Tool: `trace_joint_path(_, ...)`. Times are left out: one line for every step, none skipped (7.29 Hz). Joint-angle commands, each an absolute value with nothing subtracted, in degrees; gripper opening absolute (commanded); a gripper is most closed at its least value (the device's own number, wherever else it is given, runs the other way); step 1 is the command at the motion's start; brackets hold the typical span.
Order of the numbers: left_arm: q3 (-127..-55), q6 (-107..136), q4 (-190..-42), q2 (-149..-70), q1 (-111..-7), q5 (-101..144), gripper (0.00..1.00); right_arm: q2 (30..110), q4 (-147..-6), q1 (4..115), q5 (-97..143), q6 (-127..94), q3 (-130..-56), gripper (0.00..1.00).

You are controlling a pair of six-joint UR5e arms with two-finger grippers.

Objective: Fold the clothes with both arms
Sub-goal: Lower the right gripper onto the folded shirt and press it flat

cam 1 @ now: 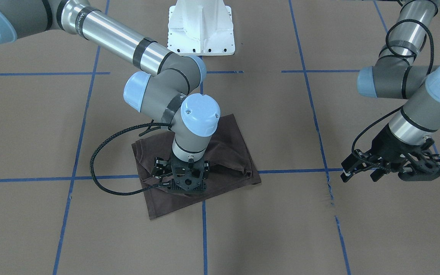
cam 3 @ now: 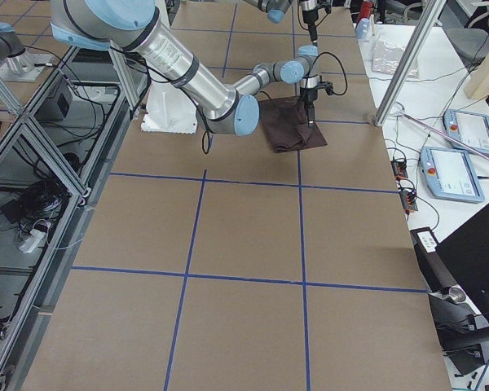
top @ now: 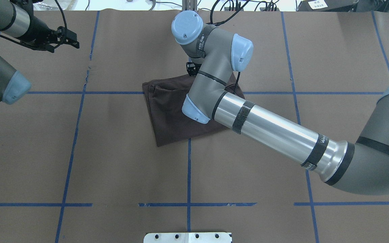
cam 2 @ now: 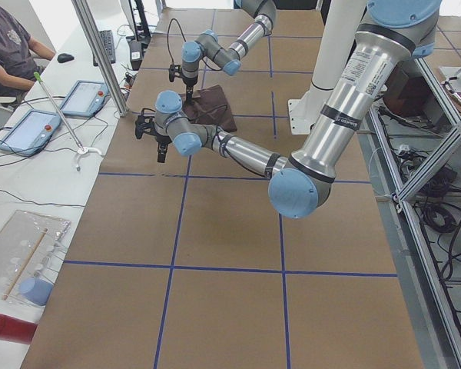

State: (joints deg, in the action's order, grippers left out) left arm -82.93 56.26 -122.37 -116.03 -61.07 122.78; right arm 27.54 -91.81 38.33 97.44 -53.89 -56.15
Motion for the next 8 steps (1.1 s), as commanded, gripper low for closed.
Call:
trace_joint_path(-83.0,56.2,-122.4,-115.9,-61.1,124.0,1.0,28.1,-91.9,37.8,96.4,-52.5,-55.3,1.0)
trace_joint_path(-83.1,56.2,-122.4,-116.0,-61.1,124.1,1.0,28.5,-91.9,37.8,96.3,-52.3,-55.3,1.0)
trace_joint_path(-83.1,56.2,-122.4,-116.0,-61.1,124.1,1.0,29.1,-91.8,38.4,95.4,-50.1,-55.2,1.0)
trace_joint_path(-83.6,56.2,-122.3,-116.0,-61.1,124.1,1.0,30.0,-91.5,40.1,94.7,-47.1,-55.2,1.0)
trace_joint_path(-83.8,56.2,-122.3,-115.9,-61.1,124.1,1.0,31.4,-90.7,43.4,94.7,-43.5,-55.1,1.0)
trace_joint_path(-83.8,56.2,-122.3,-115.9,-61.2,124.1,1.0,33.6,-87.0,46.5,95.0,-40.5,-55.1,1.0)
trace_joint_path(-83.9,56.2,-122.3,-115.9,-61.2,124.2,1.0,34.1,-86.0,49.1,95.9,-37.9,-55.2,1.0)
trace_joint_path(-84.0,56.2,-122.8,-115.8,-61.3,124.1,1.0,34.8,-85.7,53.0,101.0,-35.8,-55.9,1.0)
